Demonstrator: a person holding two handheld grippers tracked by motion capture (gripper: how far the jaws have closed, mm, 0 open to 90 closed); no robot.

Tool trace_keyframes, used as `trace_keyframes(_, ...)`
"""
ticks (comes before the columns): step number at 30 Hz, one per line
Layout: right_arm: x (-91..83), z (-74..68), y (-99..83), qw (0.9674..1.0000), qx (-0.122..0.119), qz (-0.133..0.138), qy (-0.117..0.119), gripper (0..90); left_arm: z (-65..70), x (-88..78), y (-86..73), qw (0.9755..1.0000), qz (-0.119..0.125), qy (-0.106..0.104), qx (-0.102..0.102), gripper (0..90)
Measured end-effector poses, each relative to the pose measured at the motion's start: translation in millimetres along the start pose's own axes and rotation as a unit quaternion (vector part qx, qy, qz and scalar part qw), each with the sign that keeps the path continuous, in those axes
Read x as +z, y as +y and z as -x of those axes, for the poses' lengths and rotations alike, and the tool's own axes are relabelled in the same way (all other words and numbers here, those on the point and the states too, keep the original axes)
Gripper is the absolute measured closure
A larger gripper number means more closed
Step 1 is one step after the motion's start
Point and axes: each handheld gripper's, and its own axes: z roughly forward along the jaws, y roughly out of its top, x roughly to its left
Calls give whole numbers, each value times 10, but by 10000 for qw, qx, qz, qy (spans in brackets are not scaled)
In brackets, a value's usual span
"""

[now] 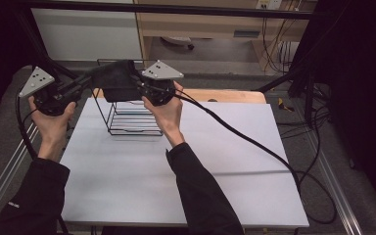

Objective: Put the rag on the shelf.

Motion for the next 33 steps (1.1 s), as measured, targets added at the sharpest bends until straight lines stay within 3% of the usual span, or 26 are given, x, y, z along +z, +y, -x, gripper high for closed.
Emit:
trace_keyframes(8, -25, -63, -73, 9998, -114, -184, 51, 775, 24, -28, -151, 9997, -245, -17, 1, 805)
trace_keyframes(13, -60, -83, -71, 9994, -81, -300, 139, 723, 22, -47, -181, 9994, -333, -49, -36, 797)
trace_keyframes(18, -141, -98, -21, 9990, -30, -394, 201, 659, 40, -68, -178, 9991, -431, -42, 32, 792)
trace_keyframes(24, -215, -124, 0, 9980, -138, -578, 198, 625, 70, -94, -195, 9979, -630, -17, 173, 780)
trace_keyframes(33, -329, -189, 11, 9951, -190, -934, 265, 681, 111, -120, -205, 9956, -892, 13, 286, 759)
